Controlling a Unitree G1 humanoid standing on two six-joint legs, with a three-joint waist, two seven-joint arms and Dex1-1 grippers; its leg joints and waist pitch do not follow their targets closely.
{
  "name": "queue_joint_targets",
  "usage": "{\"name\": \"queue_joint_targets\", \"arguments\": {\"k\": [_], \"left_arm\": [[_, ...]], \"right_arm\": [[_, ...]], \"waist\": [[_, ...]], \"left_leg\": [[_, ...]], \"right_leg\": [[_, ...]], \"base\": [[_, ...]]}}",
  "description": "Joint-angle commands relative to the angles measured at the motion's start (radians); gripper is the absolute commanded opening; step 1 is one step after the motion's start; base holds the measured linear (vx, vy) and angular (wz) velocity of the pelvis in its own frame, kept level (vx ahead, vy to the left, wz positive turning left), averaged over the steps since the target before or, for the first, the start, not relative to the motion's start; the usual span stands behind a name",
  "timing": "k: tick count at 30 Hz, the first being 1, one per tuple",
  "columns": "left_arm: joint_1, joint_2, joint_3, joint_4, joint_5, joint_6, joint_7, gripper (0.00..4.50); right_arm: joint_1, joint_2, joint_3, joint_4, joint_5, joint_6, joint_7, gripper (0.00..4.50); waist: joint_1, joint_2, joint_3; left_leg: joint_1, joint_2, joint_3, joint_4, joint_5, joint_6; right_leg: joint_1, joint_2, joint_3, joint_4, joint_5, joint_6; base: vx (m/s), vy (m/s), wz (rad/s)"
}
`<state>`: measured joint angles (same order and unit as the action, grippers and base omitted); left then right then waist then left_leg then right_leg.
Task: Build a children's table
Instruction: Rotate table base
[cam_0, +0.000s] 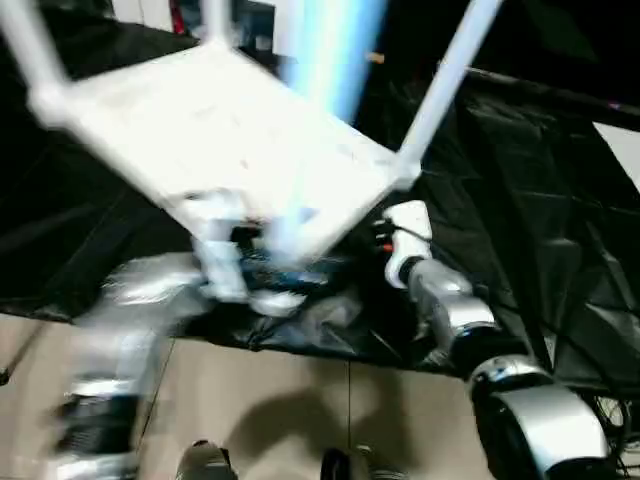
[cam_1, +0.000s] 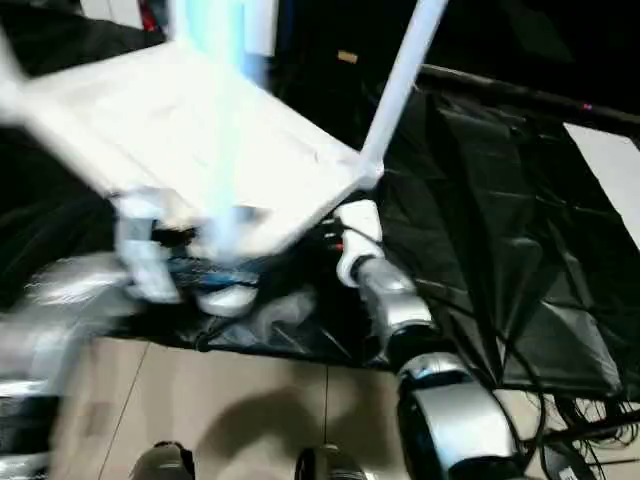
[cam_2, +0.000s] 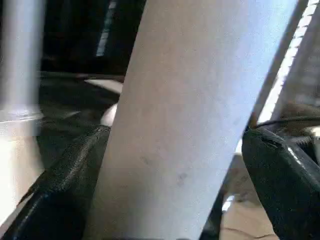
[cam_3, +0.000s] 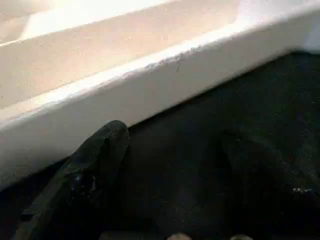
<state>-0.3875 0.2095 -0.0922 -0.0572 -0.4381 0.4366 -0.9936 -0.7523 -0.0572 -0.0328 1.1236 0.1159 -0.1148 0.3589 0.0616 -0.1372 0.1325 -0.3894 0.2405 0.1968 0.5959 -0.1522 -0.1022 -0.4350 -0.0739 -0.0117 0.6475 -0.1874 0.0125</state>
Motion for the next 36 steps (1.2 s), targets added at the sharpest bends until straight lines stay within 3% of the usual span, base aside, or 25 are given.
{"name": "queue_joint_targets", "arguments": {"k": [1,2,4,5,8,10,12,15,17,18,20,22,24,27,28,29,31,32,33,34,36], "left_arm": [[-0.043,-0.057,-0.096,0.0,-0.003,-0.02,-0.012,4.47],[-0.063,-0.085,-0.112,0.031,0.017,-0.043,-0.001,4.47],[-0.106,-0.143,-0.134,0.119,0.069,-0.111,0.029,4.47],[-0.106,-0.143,-0.134,0.119,0.069,-0.111,0.029,4.47],[-0.175,-0.164,-0.131,0.263,0.169,-0.206,0.128,4.47],[-0.216,-0.149,-0.124,0.338,0.229,-0.264,0.177,4.47],[-0.225,-0.129,-0.114,0.351,0.233,-0.278,0.169,4.47],[-0.214,-0.083,-0.119,0.337,0.237,-0.268,0.134,4.47],[-0.21,-0.069,-0.123,0.335,0.241,-0.274,0.12,4.47],[-0.203,-0.042,-0.127,0.337,0.247,-0.276,0.087,4.47],[-0.186,0.009,-0.133,0.329,0.245,-0.265,0.021,4.47],[-0.161,0.116,-0.16,0.328,0.236,-0.239,-0.112,4.47],[-0.159,0.131,-0.165,0.333,0.241,-0.246,-0.127,4.32],[-0.169,0.175,-0.169,0.39,0.261,-0.276,-0.16,4.1],[-0.182,0.208,-0.177,0.429,0.272,-0.281,-0.198,4.1],[-0.19,0.223,-0.186,0.444,0.281,-0.284,-0.213,3.91],[-0.202,0.235,-0.196,0.465,0.298,-0.299,-0.217,3.76],[-0.216,0.239,-0.202,0.496,0.32,-0.326,-0.207,3.76],[-0.216,0.239,-0.202,0.496,0.32,-0.326,-0.207,3.68],[-0.248,0.242,-0.218,0.551,0.36,-0.361,-0.194,3.59],[-0.248,0.242,-0.218,0.551,0.36,-0.361,-0.194,3.38]], "right_arm": [[-0.03,0.023,0.006,0.01,0.014,-0.019,0.021,3.47],[-0.032,0.022,0.0,0.018,0.015,-0.023,0.017,3.47],[-0.037,0.018,-0.013,0.039,0.011,-0.036,-0.006,3.47],[-0.037,0.018,-0.013,0.039,0.011,-0.036,-0.006,3.47],[-0.033,-0.01,-0.034,0.053,0.005,-0.047,-0.065,3.47],[-0.014,-0.05,-0.058,0.054,0.011,-0.055,-0.088,3.47],[0.009,-0.091,-0.084,0.053,0.02,-0.066,-0.085,3.47],[0.047,-0.143,-0.098,0.024,0.033,-0.073,-0.018,3.47],[0.057,-0.154,-0.097,0.014,0.033,-0.076,0.003,3.47],[0.073,-0.17,-0.092,-0.01,0.036,-0.078,0.058,3.47],[0.107,-0.197,-0.077,-0.065,0.039,-0.078,0.151,3.47],[0.187,-0.249,-0.034,-0.218,0.057,-0.042,0.33,3.47],[0.2,-0.256,-0.027,-0.245,0.06,-0.034,0.354,3.47],[0.269,-0.302,0.008,-0.4,0.098,0.02,0.461,3.47],[0.327,-0.344,0.036,-0.538,0.147,0.091,0.556,3.47],[0.349,-0.366,0.052,-0.592,0.166,0.122,0.593,3.73],[0.368,-0.388,0.068,-0.639,0.182,0.152,0.626,3.8],[0.385,-0.411,0.082,-0.684,0.201,0.184,0.659,3.8],[0.385,-0.411,0.082,-0.684,0.201,0.184,0.659,3.85],[0.408,-0.45,0.105,-0.752,0.231,0.238,0.714,3.99],[0.408,-0.45,0.105,-0.752,0.231,0.238,0.714,4.24]], "waist": [[0.007,0.04,-0.102],[0.008,0.054,-0.101],[0.009,0.054,-0.101],[0.007,0.047,-0.103],[0.006,0.056,-0.102],[0.01,0.066,-0.102],[0.014,0.062,-0.102],[0.024,0.071,-0.106],[0.025,0.071,-0.104],[0.026,0.077,-0.104],[0.023,0.077,-0.103],[0.026,0.078,-0.104],[0.025,0.082,-0.105],[0.031,0.081,-0.1],[0.027,0.075,-0.102],[0.035,0.078,-0.102],[0.036,0.076,-0.101],[0.031,0.07,-0.1],[0.031,0.07,-0.1],[0.032,0.07,-0.102],[0.033,0.07,-0.103]], "left_leg": [[0.016,-0.022,0.007,-0.06,-0.143,-0.007],[0.018,-0.022,0.005,-0.06,-0.15,-0.008],[0.026,-0.021,0.008,-0.058,-0.174,0.002],[0.017,-0.023,0.005,-0.059,-0.168,0.007],[0.02,-0.024,0.008,-0.056,-0.163,0.024],[0.022,-0.025,0.006,-0.055,-0.178,0.033],[0.021,-0.025,0.008,-0.053,-0.166,0.044],[0.021,-0.025,0.01,-0.05,-0.152,0.058],[0.019,-0.024,0.009,-0.052,-0.178,0.058],[0.019,-0.025,0.007,-0.052,-0.187,0.058],[0.02,-0.023,0.009,-0.053,-0.2,0.058],[0.02,-0.022,0.006,-0.055,-0.208,0.06],[0.022,-0.021,0.005,-0.057,-0.2,0.057],[0.03,-0.02,0.008,-0.06,-0.233,0.049],[0.024,-0.019,0.006,-0.062,-0.238,0.045],[0.033,-0.017,0.007,-0.061,-0.248,0.052],[0.026,-0.019,0.004,-0.064,-0.241,0.049],[0.022,-0.02,0.004,-0.065,-0.239,0.043],[0.022,-0.02,0.004,-0.065,-0.239,0.043],[0.023,-0.019,0.005,-0.063,-0.241,0.036],[0.022,-0.018,0.004,-0.062,-0.239,0.035]], "right_leg": [[0.07,-0.028,0.017,-0.047,0.071,-0.232],[0.069,-0.029,0.016,-0.047,0.067,-0.232],[0.064,-0.027,0.016,-0.056,0.052,-0.24],[0.072,-0.029,0.016,-0.053,0.051,-0.241],[0.067,-0.027,0.017,-0.059,0.056,-0.243],[0.069,-0.027,0.017,-0.061,0.027,-0.237],[0.071,-0.027,0.017,-0.061,0.028,-0.247],[0.069,-0.027,0.017,-0.058,0.036,-0.258],[0.068,-0.026,0.015,-0.064,-0.001,-0.26],[0.069,-0.026,0.015,-0.064,-0.016,-0.257],[0.066,-0.026,0.015,-0.069,-0.037,-0.258],[0.068,-0.026,0.015,-0.07,-0.066,-0.251],[0.065,-0.025,0.015,-0.07,-0.065,-0.252],[0.058,-0.022,0.016,-0.079,-0.105,-0.251],[0.062,-0.025,0.015,-0.077,-0.12,-0.245],[0.058,-0.026,0.017,-0.08,-0.137,-0.231],[0.062,-0.027,0.016,-0.083,-0.157,-0.213],[0.062,-0.028,0.016,-0.085,-0.18,-0.209],[0.062,-0.028,0.016,-0.085,-0.18,-0.209],[0.059,-0.032,0.017,-0.087,-0.202,-0.209],[0.057,-0.034,0.018,-0.086,-0.206,-0.204]], "base": [[0.0,0.0,0.0],[0.0,0.0,0.0],[0.0,0.0,0.0],[0.0,0.0,0.0],[0.0,0.0,0.0],[0.0,0.0,0.0],[0.0,0.0,0.0],[0.0,0.0,0.0],[0.0,0.0,0.0],[0.0,0.0,0.0],[0.0,0.0,0.0],[0.0,0.0,0.0],[0.0,0.0,0.0],[0.0,0.0,0.0],[0.0,0.0,0.0],[0.0,0.0,0.0],[0.0,0.0,0.0],[0.0,0.0,0.0],[0.0,0.0,0.0],[0.0,0.0,0.0],[0.0,0.0,0.0]]}}
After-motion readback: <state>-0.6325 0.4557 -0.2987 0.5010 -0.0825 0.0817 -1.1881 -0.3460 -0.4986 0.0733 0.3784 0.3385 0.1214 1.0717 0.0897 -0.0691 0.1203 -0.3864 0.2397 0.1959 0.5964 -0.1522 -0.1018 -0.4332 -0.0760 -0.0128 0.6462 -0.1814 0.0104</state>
